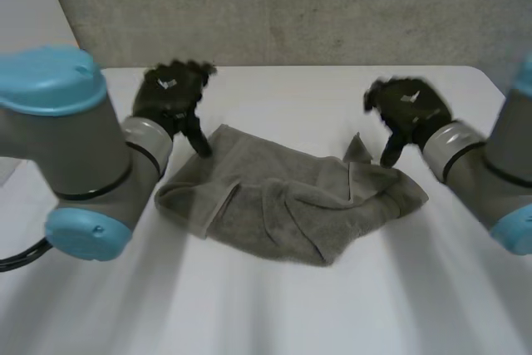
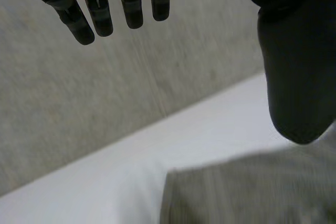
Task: Fold the towel.
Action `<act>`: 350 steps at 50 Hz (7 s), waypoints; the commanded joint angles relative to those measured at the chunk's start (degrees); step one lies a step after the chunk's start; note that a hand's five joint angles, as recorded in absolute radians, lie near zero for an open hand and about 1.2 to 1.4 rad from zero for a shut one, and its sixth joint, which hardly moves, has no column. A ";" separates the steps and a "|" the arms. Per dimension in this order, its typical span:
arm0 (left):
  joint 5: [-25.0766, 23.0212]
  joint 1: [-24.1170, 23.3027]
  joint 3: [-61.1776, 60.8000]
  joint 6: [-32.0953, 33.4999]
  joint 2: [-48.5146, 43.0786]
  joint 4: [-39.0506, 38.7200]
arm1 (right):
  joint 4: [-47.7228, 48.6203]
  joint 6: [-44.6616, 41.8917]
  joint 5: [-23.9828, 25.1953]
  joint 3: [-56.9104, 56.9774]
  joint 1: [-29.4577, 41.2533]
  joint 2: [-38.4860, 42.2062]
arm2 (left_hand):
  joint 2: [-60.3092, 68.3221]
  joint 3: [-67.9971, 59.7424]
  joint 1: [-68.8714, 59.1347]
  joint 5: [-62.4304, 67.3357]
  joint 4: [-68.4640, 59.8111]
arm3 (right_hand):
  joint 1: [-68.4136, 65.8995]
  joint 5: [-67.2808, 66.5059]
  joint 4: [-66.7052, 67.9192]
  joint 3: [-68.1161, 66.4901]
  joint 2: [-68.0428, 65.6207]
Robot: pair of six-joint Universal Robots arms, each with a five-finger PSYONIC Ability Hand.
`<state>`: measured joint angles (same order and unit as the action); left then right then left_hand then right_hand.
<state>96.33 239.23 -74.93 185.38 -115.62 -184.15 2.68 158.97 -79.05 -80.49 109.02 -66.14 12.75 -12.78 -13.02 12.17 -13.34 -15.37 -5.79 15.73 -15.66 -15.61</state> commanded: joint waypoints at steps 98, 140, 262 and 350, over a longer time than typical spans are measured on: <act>-12.93 7.48 -34.14 12.73 13.40 -24.41 | -8.55 -14.65 11.29 -4.68 0.23 -0.66 | 67.25 -67.22 -66.98 57.83 -66.66 | -19.78 -19.36 19.41 -19.49 -19.54; -3.53 1.50 -21.23 30.83 -6.71 -24.50 | -11.75 -14.48 12.34 -7.65 -3.91 0.49 | 16.47 -16.44 -16.20 7.05 -15.89 | -64.63 -64.21 64.27 -64.34 -64.39; -14.51 10.99 -20.52 44.63 -4.79 -19.40 | -2.86 -14.39 7.33 -2.73 0.22 6.72 | 32.49 -32.46 -32.22 23.07 -31.90 | -64.63 -64.21 64.27 -64.34 -64.39; -13.72 9.86 17.08 48.86 0.57 -3.57 | -19.21 -18.61 -1.81 41.82 -1.97 7.16 | 67.25 -67.22 -66.98 57.83 -66.66 | -64.63 -64.21 64.27 -64.34 -64.39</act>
<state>82.11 249.97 -66.66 231.02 -115.06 -186.03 -25.39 139.67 -79.02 -43.57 106.83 -59.90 84.22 -88.47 -79.82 83.60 -86.77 -67.73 -64.36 76.07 -76.69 -75.82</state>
